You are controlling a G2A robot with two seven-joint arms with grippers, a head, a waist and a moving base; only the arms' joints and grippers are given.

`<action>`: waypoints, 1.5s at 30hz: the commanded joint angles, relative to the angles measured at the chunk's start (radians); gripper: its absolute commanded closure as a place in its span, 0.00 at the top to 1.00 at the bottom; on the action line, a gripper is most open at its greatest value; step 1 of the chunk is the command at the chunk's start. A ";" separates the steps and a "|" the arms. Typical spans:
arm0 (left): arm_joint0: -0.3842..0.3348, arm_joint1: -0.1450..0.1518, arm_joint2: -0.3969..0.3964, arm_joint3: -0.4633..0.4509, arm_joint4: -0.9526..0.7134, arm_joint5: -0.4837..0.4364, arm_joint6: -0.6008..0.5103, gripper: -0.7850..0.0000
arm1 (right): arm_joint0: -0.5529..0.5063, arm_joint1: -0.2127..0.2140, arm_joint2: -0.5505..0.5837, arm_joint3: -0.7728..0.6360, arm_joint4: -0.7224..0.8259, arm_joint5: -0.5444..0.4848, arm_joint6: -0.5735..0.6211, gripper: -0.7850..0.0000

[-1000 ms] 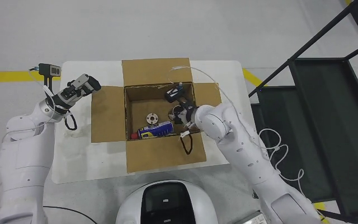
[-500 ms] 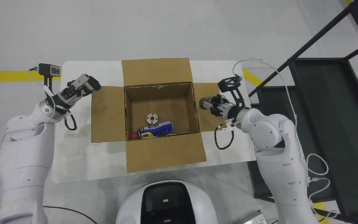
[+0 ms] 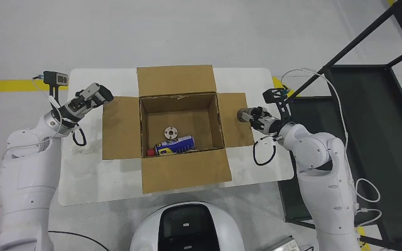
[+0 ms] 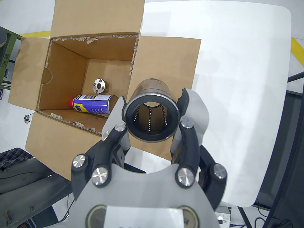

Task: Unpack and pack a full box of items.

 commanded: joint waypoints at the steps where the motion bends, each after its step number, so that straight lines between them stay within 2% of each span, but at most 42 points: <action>1: 0.000 0.000 0.000 0.000 0.000 0.000 0.000 1.00 | 0.000 0.000 0.000 0.000 0.000 0.000 0.000 0.00; 8: 0.000 0.000 0.000 0.000 0.000 0.000 0.000 1.00 | -0.003 0.001 0.006 0.002 -0.012 0.000 -0.014 0.00; 11: 0.000 0.000 0.000 0.000 0.000 0.000 0.000 1.00 | -0.016 0.010 0.067 0.024 -0.060 -0.011 -0.039 0.00; 14: 0.000 0.000 0.000 0.000 0.000 0.000 0.000 1.00 | -0.008 0.021 0.128 0.082 -0.126 -0.013 -0.054 0.00; 17: 0.000 0.000 0.000 0.000 0.000 0.000 0.000 1.00 | 0.030 0.027 0.142 0.188 -0.165 -0.010 -0.084 0.00; 24: 0.000 0.000 0.000 0.000 0.000 0.000 0.000 1.00 | 0.191 0.029 0.058 0.512 -0.196 -0.024 -0.138 0.00; 29: 0.000 0.000 0.000 0.000 0.000 0.000 0.000 1.00 | 0.289 0.026 -0.016 0.714 -0.271 0.007 -0.197 0.00; 43: 0.000 0.000 0.000 0.000 0.000 0.000 0.000 1.00 | 0.414 0.017 -0.115 0.961 -0.316 0.041 -0.240 0.00; 44: 0.000 0.000 0.000 0.000 0.000 0.000 0.000 1.00 | 0.422 0.017 -0.118 0.975 -0.320 0.045 -0.239 0.36; 45: 0.000 0.000 0.000 0.000 0.000 0.000 0.000 1.00 | 0.430 0.018 -0.120 0.990 -0.326 0.054 -0.236 0.66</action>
